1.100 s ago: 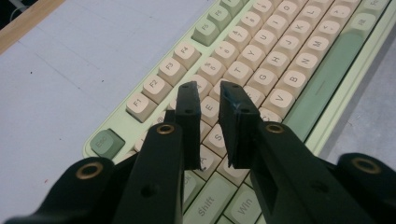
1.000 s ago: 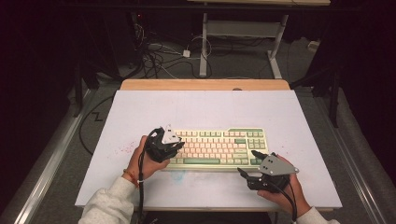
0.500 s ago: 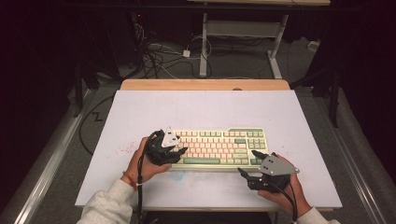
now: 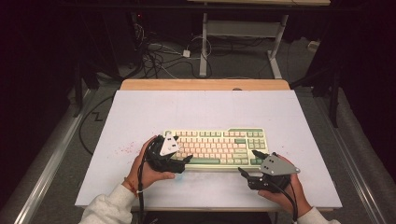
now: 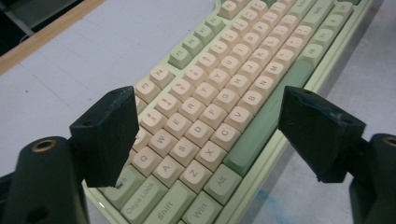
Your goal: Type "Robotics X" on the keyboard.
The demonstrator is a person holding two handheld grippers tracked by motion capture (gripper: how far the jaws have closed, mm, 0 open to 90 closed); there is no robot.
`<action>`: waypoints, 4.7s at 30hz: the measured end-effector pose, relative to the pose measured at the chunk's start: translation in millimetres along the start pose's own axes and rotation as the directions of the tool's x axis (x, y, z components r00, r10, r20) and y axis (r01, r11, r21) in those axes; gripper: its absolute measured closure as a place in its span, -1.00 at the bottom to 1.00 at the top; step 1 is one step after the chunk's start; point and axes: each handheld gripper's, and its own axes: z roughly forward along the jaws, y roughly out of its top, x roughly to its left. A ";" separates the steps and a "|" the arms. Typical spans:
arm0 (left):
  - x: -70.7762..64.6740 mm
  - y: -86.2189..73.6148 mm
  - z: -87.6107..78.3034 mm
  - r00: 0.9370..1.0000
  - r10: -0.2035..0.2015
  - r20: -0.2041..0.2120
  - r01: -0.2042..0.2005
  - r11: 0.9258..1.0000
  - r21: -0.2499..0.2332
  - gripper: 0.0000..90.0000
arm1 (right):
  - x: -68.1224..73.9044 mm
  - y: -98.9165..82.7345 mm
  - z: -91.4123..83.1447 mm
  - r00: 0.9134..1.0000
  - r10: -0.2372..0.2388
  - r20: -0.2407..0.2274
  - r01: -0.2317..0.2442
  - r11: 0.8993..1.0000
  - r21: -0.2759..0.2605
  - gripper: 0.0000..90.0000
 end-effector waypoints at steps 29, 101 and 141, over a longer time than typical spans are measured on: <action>-13.4 1.6 31.0 0.991 0.076 0.107 -0.090 0.987 0.132 0.92 | 1.2 -0.7 1.9 1.000 -0.005 -0.012 0.005 1.000 0.011 -0.40; 8.9 -72.1 -30.3 0.996 0.028 -0.084 -0.024 0.998 0.056 -0.60 | -28.5 14.1 2.3 0.998 0.059 -0.037 -0.056 0.995 0.080 0.99; 19.7 -60.3 -47.1 0.997 -0.069 -0.033 0.070 0.997 0.026 0.70 | -31.0 5.3 59.1 0.994 0.069 -0.089 -0.045 0.969 0.242 1.00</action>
